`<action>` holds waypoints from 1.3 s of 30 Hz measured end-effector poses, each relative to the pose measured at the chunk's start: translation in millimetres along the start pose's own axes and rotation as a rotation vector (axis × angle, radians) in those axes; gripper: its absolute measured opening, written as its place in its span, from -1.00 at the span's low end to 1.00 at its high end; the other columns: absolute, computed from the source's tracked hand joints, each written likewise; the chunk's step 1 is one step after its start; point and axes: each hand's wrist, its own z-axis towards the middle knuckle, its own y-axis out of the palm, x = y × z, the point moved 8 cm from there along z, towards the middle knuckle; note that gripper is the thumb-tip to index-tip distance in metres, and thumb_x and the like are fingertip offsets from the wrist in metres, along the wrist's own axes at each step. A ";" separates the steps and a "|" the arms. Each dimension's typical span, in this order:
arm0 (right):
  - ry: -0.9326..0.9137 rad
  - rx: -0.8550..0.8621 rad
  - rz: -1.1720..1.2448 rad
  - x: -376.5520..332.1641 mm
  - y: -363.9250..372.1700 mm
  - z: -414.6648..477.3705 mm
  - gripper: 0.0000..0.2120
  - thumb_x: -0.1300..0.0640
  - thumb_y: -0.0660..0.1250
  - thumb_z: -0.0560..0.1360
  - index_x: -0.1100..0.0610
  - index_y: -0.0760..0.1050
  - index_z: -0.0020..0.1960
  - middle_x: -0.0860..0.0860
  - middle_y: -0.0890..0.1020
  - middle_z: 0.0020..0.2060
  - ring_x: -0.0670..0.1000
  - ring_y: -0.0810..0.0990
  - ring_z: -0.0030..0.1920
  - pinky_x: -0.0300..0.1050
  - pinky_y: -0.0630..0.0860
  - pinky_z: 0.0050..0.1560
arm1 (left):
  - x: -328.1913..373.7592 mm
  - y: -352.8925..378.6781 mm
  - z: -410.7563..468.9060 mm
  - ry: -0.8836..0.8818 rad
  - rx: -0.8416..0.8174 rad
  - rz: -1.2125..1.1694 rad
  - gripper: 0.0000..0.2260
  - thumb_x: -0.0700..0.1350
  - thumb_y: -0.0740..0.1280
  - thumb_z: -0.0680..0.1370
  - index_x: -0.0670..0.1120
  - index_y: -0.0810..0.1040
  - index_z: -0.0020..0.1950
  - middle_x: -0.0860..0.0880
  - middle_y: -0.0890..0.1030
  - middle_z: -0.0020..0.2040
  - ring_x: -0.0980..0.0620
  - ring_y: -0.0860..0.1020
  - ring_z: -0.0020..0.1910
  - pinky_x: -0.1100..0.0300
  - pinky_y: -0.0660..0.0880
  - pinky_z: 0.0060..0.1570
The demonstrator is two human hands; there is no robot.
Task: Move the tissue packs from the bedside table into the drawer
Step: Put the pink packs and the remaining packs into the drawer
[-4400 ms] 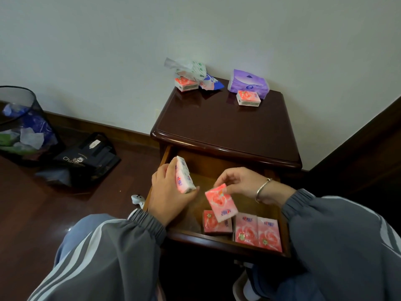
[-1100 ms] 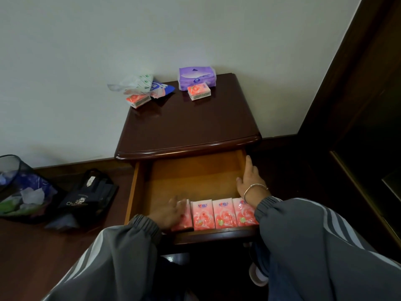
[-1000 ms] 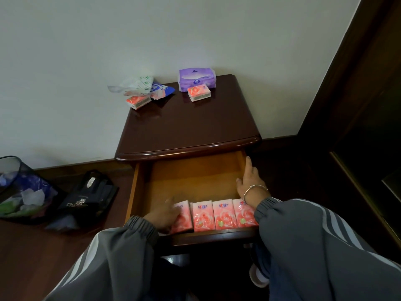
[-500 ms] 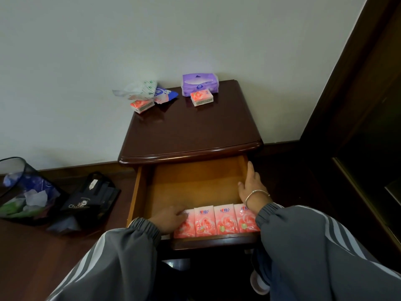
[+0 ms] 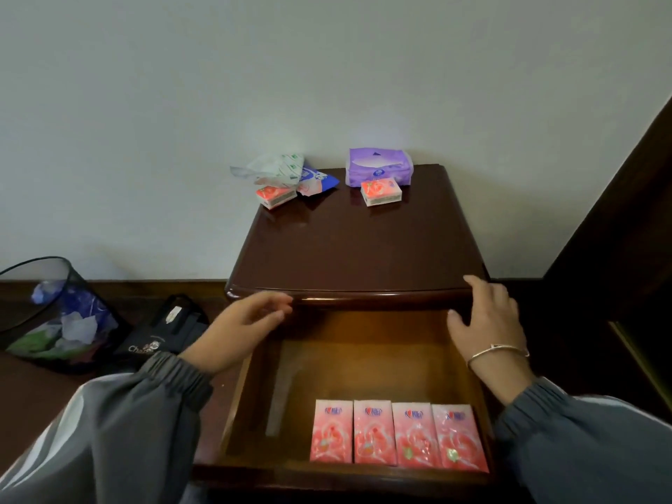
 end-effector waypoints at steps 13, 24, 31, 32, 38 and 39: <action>-0.301 -0.141 -0.217 -130.8 64.7 197.4 -0.31 0.02 0.32 0.45 0.14 0.08 0.46 0.12 0.19 0.46 0.18 0.22 0.41 0.13 0.34 0.29 | -27.3 -84.5 192.5 -0.148 0.410 0.407 -0.47 -0.03 0.27 0.55 -0.13 0.23 0.47 -0.16 0.24 0.46 -0.25 0.29 0.39 -0.11 0.29 0.36; -0.349 -0.175 -0.348 -138.2 91.9 226.8 -0.48 -0.05 0.18 0.54 0.13 0.18 0.41 0.12 0.32 0.38 0.21 0.47 0.21 0.13 0.39 0.21 | -74.7 -84.6 249.0 -0.286 0.467 -0.206 -0.32 0.01 0.49 0.41 -0.14 0.28 0.43 -0.15 0.49 0.26 -0.08 0.58 -0.05 0.13 0.51 -0.16; -0.354 -0.201 -0.327 -138.8 85.8 211.7 -0.52 0.02 0.18 0.55 0.15 0.20 0.41 0.12 0.32 0.36 0.22 0.47 0.20 0.12 0.46 0.17 | -74.7 -85.3 242.7 -0.260 0.506 -0.257 -0.47 0.09 0.52 0.34 -0.05 0.44 0.20 -0.08 0.60 -0.02 0.00 0.55 -0.40 0.18 0.47 -0.41; -0.350 -0.207 -0.325 -139.0 84.4 209.1 -0.53 0.04 0.18 0.55 0.16 0.21 0.40 0.12 0.32 0.36 0.22 0.47 0.19 0.11 0.47 0.16 | -71.3 -84.3 237.3 -0.249 0.497 -0.220 -0.47 0.13 0.52 0.32 -0.05 0.46 0.17 -0.05 0.59 -0.04 0.03 0.57 -0.36 0.18 0.49 -0.40; -0.330 -0.246 -0.332 -136.6 72.5 181.6 -0.57 0.06 0.19 0.54 0.16 0.26 0.37 0.12 0.33 0.34 0.21 0.50 0.16 0.06 0.49 0.08 | -54.9 -67.3 189.8 -0.242 0.406 0.104 -0.43 0.24 0.47 0.30 -0.01 0.50 0.20 -0.10 0.48 0.22 -0.11 0.48 0.20 -0.11 0.44 0.22; -0.332 -0.252 -0.329 -135.7 70.5 174.7 -0.57 0.05 0.19 0.54 0.16 0.27 0.36 0.11 0.34 0.34 0.21 0.50 0.16 0.06 0.49 0.08 | -51.5 -63.9 179.0 -0.237 0.412 0.159 -0.46 0.23 0.47 0.32 -0.02 0.49 0.19 -0.10 0.46 0.22 -0.12 0.44 0.22 -0.12 0.41 0.25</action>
